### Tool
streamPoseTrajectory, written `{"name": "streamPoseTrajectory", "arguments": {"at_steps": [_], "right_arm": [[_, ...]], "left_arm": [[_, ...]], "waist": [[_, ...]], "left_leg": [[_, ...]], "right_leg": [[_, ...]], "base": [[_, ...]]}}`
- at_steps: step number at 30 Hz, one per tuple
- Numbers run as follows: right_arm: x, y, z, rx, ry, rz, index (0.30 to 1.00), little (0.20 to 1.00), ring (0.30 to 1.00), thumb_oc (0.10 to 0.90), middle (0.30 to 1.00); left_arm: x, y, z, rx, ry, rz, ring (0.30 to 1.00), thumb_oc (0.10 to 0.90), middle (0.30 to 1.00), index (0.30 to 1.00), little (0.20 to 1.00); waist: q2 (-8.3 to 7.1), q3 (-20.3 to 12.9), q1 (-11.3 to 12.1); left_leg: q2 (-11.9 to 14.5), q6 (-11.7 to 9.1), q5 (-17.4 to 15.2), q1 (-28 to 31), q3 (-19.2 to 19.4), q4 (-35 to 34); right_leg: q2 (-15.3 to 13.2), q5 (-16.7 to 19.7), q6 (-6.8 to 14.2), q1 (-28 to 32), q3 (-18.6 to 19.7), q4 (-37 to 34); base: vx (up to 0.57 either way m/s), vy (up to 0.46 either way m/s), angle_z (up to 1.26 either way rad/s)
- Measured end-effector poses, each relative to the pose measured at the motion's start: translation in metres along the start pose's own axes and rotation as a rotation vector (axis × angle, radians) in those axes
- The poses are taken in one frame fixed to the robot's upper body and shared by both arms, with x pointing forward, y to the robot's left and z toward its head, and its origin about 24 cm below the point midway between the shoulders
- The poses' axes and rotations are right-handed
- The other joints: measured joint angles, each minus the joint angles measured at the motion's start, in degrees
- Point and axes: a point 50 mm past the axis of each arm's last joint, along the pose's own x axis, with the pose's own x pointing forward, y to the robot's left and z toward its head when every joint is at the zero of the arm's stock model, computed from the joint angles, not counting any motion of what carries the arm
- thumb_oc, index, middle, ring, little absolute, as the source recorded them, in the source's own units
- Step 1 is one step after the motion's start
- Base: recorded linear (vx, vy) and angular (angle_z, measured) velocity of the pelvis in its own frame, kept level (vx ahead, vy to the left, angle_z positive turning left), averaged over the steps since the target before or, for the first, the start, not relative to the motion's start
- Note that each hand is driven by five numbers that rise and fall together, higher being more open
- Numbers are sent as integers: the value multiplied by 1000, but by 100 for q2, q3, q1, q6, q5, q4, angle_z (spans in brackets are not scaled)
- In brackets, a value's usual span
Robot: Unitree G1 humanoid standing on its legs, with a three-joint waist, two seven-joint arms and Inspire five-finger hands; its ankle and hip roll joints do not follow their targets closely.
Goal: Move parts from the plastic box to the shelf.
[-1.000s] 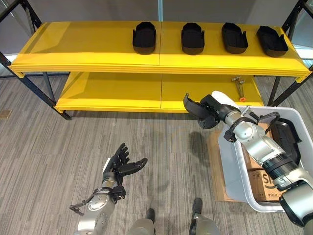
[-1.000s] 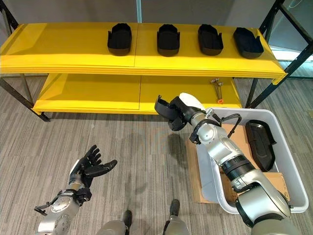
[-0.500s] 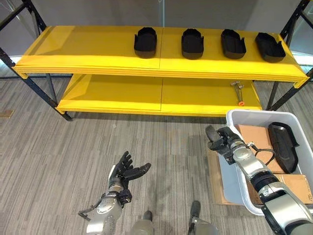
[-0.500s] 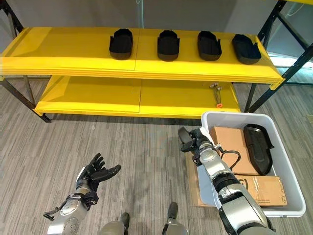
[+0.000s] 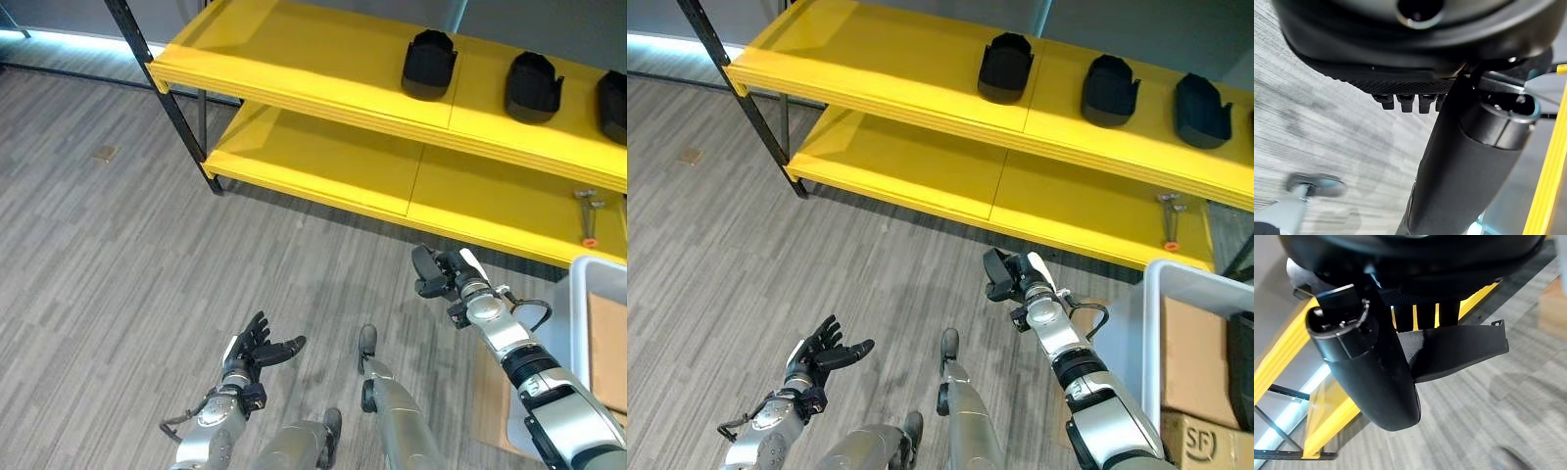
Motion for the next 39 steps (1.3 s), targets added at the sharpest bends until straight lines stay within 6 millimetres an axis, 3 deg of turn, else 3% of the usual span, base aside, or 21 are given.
{"name": "streamPoseTrajectory", "arguments": {"at_steps": [2, 3, 4, 6, 9, 13, 14, 15, 16, 17, 19, 20, 21, 22, 23, 25, 27, 29, 32, 36, 39], "right_arm": [[3, -8, 9, 0, -24, -17, 300, 300, 300, 400, 300], [4, -15, 16, -7, -43, -33, 300, 300, 300, 400, 300], [4, -18, 19, -11, -52, -38, 300, 300, 300, 400, 300], [5, -41, 61, -30, -188, -86, 300, 300, 300, 400, 300], [1, -66, 113, -70, -351, -121, 300, 300, 300, 400, 300], [1, -55, 112, -84, -349, -86, 300, 300, 300, 400, 300], [2, -50, 110, -107, -343, -66, 300, 300, 300, 400, 300], [1, -49, 111, -110, -348, -57, 300, 300, 300, 400, 300], [1, -47, 112, -105, -352, -54, 300, 300, 300, 400, 300], [2, -36, 112, -89, -350, -26, 300, 300, 300, 400, 300], [2, -23, 112, -83, -350, 18, 300, 300, 300, 400, 300], [2, -19, 111, -68, -353, 29, 300, 300, 300, 400, 300], [1, -15, 107, -57, -355, 41, 300, 300, 300, 400, 300], [0, -14, 104, -62, -357, 51, 300, 300, 300, 400, 300], [-2, -19, 106, -71, -370, 42, 300, 300, 300, 400, 300], [-3, -30, 95, -28, -352, -2, 300, 300, 300, 400, 300], [-5, -31, 72, -26, -288, -10, 300, 300, 300, 400, 300], [-11, -35, 41, -16, -206, -28, 300, 300, 300, 400, 300], [-17, -39, 17, 51, -153, -71, 300, 300, 300, 400, 300], [-21, -19, 35, 109, -223, -15, 300, 300, 300, 400, 300], [-22, -3, 45, 149, -257, 26, 300, 300, 300, 400, 300]], "left_arm": [[2, -5, 3, -18, -13, -10, 1000, 900, 1000, 1000, 1000], [6, -5, 14, -7, -46, -21, 1000, 900, 1000, 1000, 1000], [5, -5, 27, 9, -94, -35, 1000, 900, 1000, 1000, 1000], [7, -9, 53, 33, -189, -66, 1000, 900, 1000, 1000, 1000], [13, -26, 63, 53, -211, -123, 1000, 900, 1000, 1000, 1000], [11, -25, 58, 52, -194, -122, 1000, 900, 1000, 1000, 1000], [7, -18, 48, 47, -163, -100, 1000, 900, 1000, 1000, 1000], [6, -16, 47, 29, -158, -101, 1000, 900, 1000, 1000, 1000], [6, -15, 48, 27, -159, -100, 1000, 900, 1000, 1000, 1000], [6, -8, 47, 35, -149, -76, 1000, 900, 1000, 1000, 1000], [3, 1, 36, 58, -88, -52, 1000, 900, 1000, 1000, 1000], [3, 6, 34, 67, -78, -40, 1000, 900, 1000, 1000, 1000], [2, 8, 32, 66, -71, -29, 1000, 900, 1000, 1000, 1000], [1, 5, 27, 33, -65, -28, 1000, 900, 1000, 1000, 1000], [2, 1, 24, 0, -68, -28, 1000, 900, 1000, 1000, 1000], [10, -11, 22, -17, -48, -52, 1000, 900, 1000, 1000, 1000], [11, -17, 18, -16, -33, -69, 1000, 900, 1000, 1000, 1000], [11, -23, 19, 3, -33, -117, 1000, 900, 1000, 1000, 1000], [14, -35, 28, 36, -59, -172, 1000, 900, 1000, 1000, 1000], [16, -34, 36, 63, -85, -177, 1000, 900, 1000, 1000, 1000], [22, -40, 54, 93, -132, -197, 1000, 900, 1000, 1000, 1000]], "waist": [[256, -126, -44], [180, -108, 92], [123, -113, 122], [178, -122, 95], [117, -284, -278], [75, -376, -181], [77, -374, -26], [46, -359, 130], [0, -269, 173], [-238, -159, 384], [-322, -120, 385], [-415, -92, 380], [-363, -46, 308], [-102, -46, 278], [-66, -217, 316], [198, -264, 35], [191, -271, 76], [204, -298, -41], [71, -309, -161], [202, -438, -48], [84, -449, 14]], "left_leg": [[115, -44, -19, 250, -258, -217], [77, -703, 41, -12, -446, 314], [412, -747, -244, 23, -623, 158], [1374, -939, 712, 91, -1036, -713], [1494, -1032, 718, 268, -1038, -1026], [1371, -1093, 583, 49, -879, -371], [1127, -1282, 708, -959, -764, 2055], [702, -1238, 1725, -2635, -792, 4710], [650, -976, 1484, -3365, -754, 5341], [771, -616, 1037, -3520, -632, 4525], [1219, -814, 1279, -3400, -853, 2731], [1480, -776, 1400, -2991, -895, 1461], [1845, -767, 1493, -2478, -1083, 32], [2407, -883, 1650, -2209, -1360, -865], [2764, -1145, 1811, -2146, -1420, -1190], [3137, -1164, 1810, -2203, -1197, -1247], [3147, -1164, 1800, -1949, -815, -874], [2730, -1094, 2440, -1319, -740, -999], [1991, -1233, 2349, -1546, -466, -373], [1634, -1274, 1525, -1441, -223, -161], [1362, -1063, 1263, -1596, -4, -25]], "right_leg": [[63, 458, -315, 424, -278, -305], [9, 432, -486, 730, -246, -603], [42, 428, -493, 1038, -255, -798], [210, 7, -362, 1135, -313, -366], [190, -632, 125, 843, -356, 367], [289, -746, 42, 851, -272, 412], [380, -653, -138, 1160, -91, 111], [496, -805, -786, 1160, -170, 192], [629, -847, -773, 1175, 17, 265], [673, -768, -714, 1266, 134, 224], [850, -776, -613, 1638, 179, 52], [913, -886, -89, 1831, 282, -143], [935, -1210, 1661, 1941, 188, -41], [951, -1548, 543, 1740, 250, 713], [574, -1760, 100, 1534, 513, 1088], [569, -1877, 67, 1472, 293, 1235], [475, -1829, 53, 1562, 427, 1181], [310, -1684, 290, 1915, 558, 693], [-424, -1644, 728, 2251, 561, 331], [-884, -1709, 1065, 2489, 702, -4], [-1195, -1695, 1191, 2323, 808, -10]], "base": [[257, -223, 18], [200, -213, 36], [137, -161, 45], [155, -204, 30], [228, -241, 7], [57, -140, -34], [8, -217, -93], [8, -171, -93], [140, 2, -95], [187, 64, -95], [278, 153, -78], [257, 249, -40], [263, 276, -50], [282, 299, -73], [262, 300, -74], [182, 276, -25], [196, 373, -35], [129, 303, -7], [106, 277, 46], [52, 236, -12], [46, 179, -4]]}}
